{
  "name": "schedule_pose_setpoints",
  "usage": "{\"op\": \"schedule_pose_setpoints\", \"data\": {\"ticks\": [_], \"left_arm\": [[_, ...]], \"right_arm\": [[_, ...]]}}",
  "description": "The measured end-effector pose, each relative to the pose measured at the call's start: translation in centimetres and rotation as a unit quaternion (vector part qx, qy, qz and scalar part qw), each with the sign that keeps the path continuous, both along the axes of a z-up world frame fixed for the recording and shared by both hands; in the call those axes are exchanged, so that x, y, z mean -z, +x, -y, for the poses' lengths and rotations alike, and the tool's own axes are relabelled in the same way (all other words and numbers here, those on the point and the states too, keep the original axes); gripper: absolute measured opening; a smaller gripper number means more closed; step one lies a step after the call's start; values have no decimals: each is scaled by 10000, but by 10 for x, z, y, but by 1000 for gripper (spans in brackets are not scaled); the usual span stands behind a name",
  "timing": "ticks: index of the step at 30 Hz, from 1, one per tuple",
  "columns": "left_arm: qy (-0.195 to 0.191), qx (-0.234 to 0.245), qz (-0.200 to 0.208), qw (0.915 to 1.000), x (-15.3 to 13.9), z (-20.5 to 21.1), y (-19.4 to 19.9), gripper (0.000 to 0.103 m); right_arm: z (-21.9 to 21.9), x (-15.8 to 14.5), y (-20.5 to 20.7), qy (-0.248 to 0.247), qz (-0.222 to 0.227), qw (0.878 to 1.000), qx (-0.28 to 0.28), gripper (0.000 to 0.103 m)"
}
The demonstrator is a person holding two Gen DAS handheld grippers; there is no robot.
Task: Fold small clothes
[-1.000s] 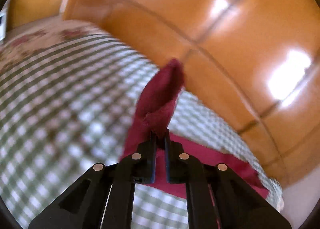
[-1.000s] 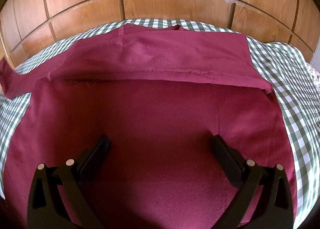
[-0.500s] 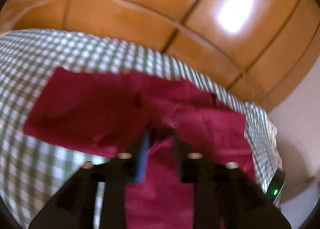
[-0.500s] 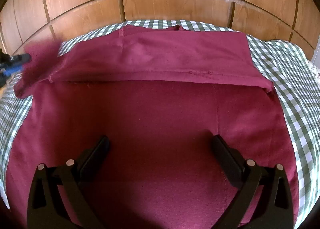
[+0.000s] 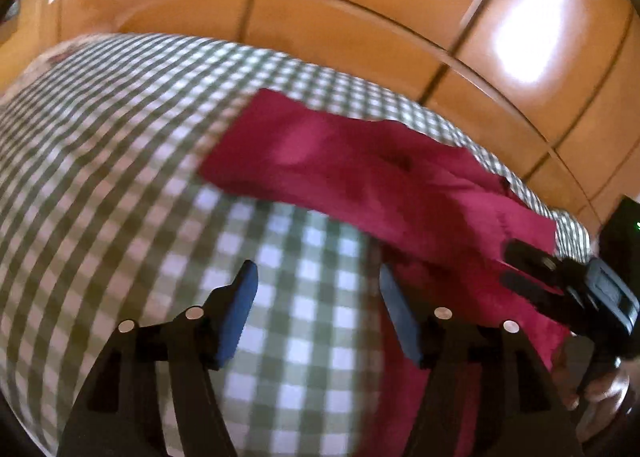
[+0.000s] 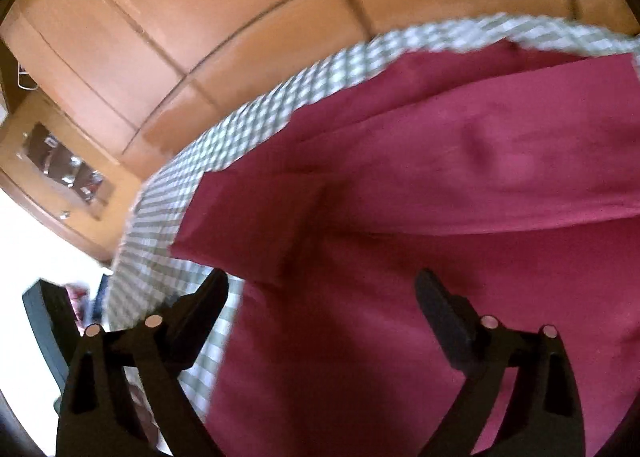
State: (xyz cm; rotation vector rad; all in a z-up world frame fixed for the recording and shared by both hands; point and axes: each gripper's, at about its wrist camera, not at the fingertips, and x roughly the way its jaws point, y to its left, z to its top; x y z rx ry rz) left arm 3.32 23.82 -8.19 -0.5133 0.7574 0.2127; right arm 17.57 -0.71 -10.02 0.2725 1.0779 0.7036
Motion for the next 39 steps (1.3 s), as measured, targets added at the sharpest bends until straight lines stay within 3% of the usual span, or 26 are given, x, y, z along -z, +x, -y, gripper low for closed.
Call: {"op": "schedule_pose_setpoints", "data": {"ticks": [1, 3, 5, 7, 11, 16, 19, 24, 27, 29, 34, 39], "left_arm": [[-39, -29, -24, 10000, 1, -2, 0, 62], [-49, -137, -56, 9999, 4, -7, -6, 62], [-28, -184, -71, 9998, 5, -9, -8, 63], [-24, -261, -55, 9996, 4, -11, -10, 70], [35, -378, -138, 9992, 4, -12, 2, 74], [156, -587, -318, 9976, 1, -6, 31, 74], [244, -613, -453, 9968, 2, -4, 49, 74], [357, -734, -757, 9938, 9, 1, 85, 74], [657, -721, -966, 9905, 15, 8, 102, 74], [736, -706, -1018, 9896, 19, 13, 106, 75], [894, -460, -974, 9902, 22, 34, 102, 75], [1161, -152, -1038, 9877, 27, 52, 94, 75]], "right_arm": [[-16, 6, 7, -60, -130, 9999, -46, 77], [-38, 14, 16, -206, -257, 9994, -85, 48], [-58, 10, 15, -615, -4, 9979, -202, 21], [-64, -6, 9, -748, 360, 9960, -329, 7], [-54, -64, -3, -720, 1380, 9870, -409, 5], [-18, -128, 4, -612, 2236, 9727, -85, 5], [12, -148, 11, -613, 2513, 9657, 235, 5], [84, -153, 32, -694, 2596, 9591, 895, 5], [127, -139, 43, -952, 2493, 9550, 1298, 5], [155, -111, 56, -1201, 2214, 9566, 1466, 5], [187, -32, 76, -1808, 1337, 9565, 1858, 5], [213, 6, 79, -1920, 1001, 9506, 2224, 5]]}}
